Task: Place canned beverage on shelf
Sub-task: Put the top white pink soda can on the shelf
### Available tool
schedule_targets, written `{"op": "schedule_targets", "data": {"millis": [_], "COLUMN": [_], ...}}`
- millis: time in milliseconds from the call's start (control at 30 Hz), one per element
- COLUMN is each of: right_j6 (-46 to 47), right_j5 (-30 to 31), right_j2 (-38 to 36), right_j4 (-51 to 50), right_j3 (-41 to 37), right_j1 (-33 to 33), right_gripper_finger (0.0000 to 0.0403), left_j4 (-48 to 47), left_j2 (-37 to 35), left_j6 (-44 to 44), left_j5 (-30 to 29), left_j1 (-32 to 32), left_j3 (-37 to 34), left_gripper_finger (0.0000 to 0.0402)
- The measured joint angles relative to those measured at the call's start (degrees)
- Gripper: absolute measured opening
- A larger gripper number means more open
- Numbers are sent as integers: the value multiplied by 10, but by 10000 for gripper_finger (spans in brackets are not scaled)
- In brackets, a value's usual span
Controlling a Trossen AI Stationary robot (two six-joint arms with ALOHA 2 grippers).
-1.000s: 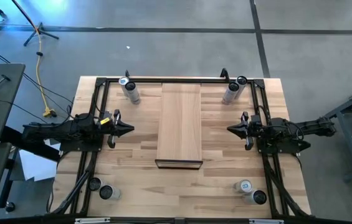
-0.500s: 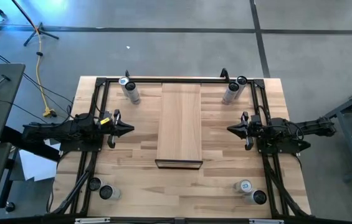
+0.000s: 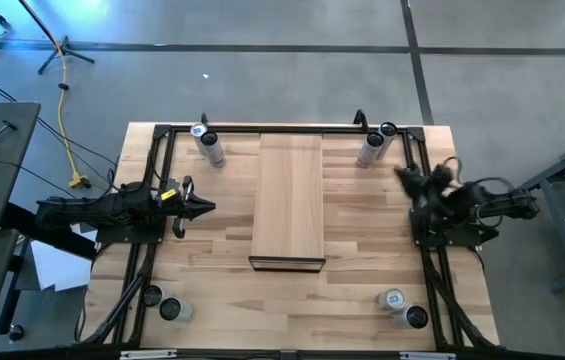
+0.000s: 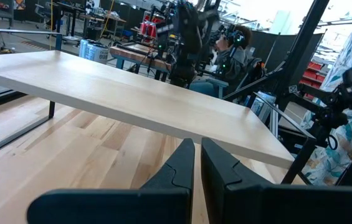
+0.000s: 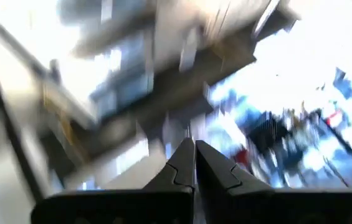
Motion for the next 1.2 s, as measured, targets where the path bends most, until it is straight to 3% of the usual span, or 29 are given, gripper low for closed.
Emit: {"op": "schedule_targets", "data": {"millis": [100,300,467,567,667,900,1033,1200], "right_j6": [11,33,-3,-51,-62,60,141,217], "right_j5": [41,97,115,131,183,338,357,340], "right_j2": [0,11,86,158,233,379,430,464], "right_j4": [61,47,8,-74,-216,-520,-654,-763], "right_j3": [0,5,90,181,280,460,528,575], "right_j1": [0,0,0,0,0,0,0,0], "right_gripper_finger": [0,1,23,62,115,251,301,326], "left_j4": [0,0,0,0,0,0,0,0], "left_j2": [0,0,0,0,0,0,0,0], "left_j6": [0,0,0,0,0,0,0,0], "left_j5": [0,0,0,0,0,0,0,0], "left_j1": [0,0,0,0,0,0,0,0], "left_j3": [0,0,0,0,0,0,0,0], "left_gripper_finger": [3,3,3,3,3,3,3,3]}}
